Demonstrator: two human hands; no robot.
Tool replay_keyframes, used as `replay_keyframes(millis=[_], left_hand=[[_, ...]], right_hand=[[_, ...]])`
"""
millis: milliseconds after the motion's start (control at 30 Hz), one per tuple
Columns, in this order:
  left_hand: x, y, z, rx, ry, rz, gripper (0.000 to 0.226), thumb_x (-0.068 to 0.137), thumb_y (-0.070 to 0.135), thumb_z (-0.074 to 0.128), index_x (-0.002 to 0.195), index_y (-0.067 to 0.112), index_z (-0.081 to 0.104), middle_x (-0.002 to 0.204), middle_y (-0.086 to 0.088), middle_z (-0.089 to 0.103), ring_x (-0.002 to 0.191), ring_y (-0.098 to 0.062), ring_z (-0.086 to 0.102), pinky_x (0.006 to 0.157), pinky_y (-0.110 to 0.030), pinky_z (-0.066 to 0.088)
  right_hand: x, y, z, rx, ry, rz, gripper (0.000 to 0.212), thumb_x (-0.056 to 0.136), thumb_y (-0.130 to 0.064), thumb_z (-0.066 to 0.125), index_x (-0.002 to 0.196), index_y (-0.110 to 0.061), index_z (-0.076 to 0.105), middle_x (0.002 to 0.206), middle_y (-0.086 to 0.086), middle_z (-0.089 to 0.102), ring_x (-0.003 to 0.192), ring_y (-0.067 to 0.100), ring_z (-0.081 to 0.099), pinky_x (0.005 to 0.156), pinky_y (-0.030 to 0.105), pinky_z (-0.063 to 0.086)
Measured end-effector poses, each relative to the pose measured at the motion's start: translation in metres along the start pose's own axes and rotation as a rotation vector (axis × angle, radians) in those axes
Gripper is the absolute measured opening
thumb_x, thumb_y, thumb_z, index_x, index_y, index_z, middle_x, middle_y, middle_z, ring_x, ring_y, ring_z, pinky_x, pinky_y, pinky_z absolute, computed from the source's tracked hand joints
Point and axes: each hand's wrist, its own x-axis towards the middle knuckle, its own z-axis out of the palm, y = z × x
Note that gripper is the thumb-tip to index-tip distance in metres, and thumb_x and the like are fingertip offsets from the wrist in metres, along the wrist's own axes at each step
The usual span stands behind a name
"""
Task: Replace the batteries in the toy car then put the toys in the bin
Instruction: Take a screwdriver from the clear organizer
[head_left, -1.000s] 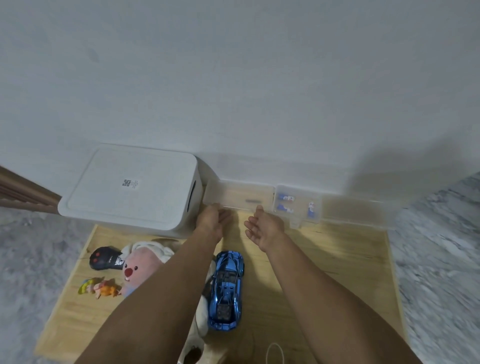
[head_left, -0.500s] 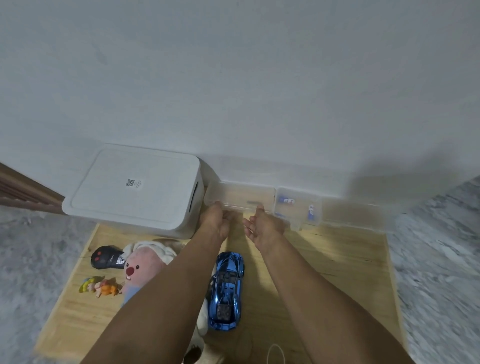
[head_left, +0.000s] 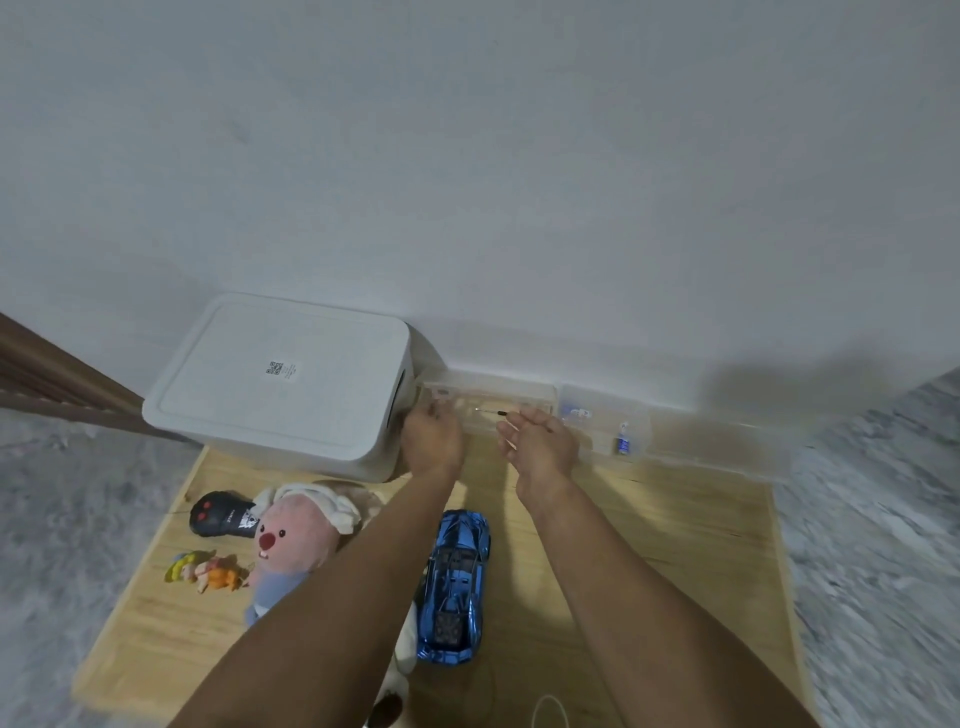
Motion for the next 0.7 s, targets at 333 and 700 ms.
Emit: replay_keyframes(millis=[333, 700], left_hand=[[-0.004, -0.032, -0.01, 0.786, -0.389, 0.384, 0.077, 0.086, -0.002, 0.046, 0.154, 0.012, 0.013, 0.163, -0.003, 0.002, 0.15, -0.021, 0.006, 0.114, -0.039, 0.03], [0.005, -0.042, -0.018, 0.849, -0.487, 0.434, 0.083, 0.09, 0.004, 0.047, 0.155, 0.014, -0.004, 0.162, 0.002, -0.013, 0.148, -0.016, -0.014, 0.121, -0.036, 0.014]], right_hand=[[0.021, 0.004, 0.007, -0.985, -0.226, -0.606, 0.042, 0.093, 0.005, 0.042, 0.13, -0.005, 0.059, 0.133, 0.012, 0.059, 0.123, 0.023, 0.054, 0.098, 0.015, 0.037], [0.05, -0.014, 0.019, -1.761, -0.246, -0.75, 0.032, 0.089, 0.007, 0.046, 0.113, -0.003, 0.064, 0.113, 0.019, 0.065, 0.108, 0.035, 0.06, 0.087, 0.038, 0.049]])
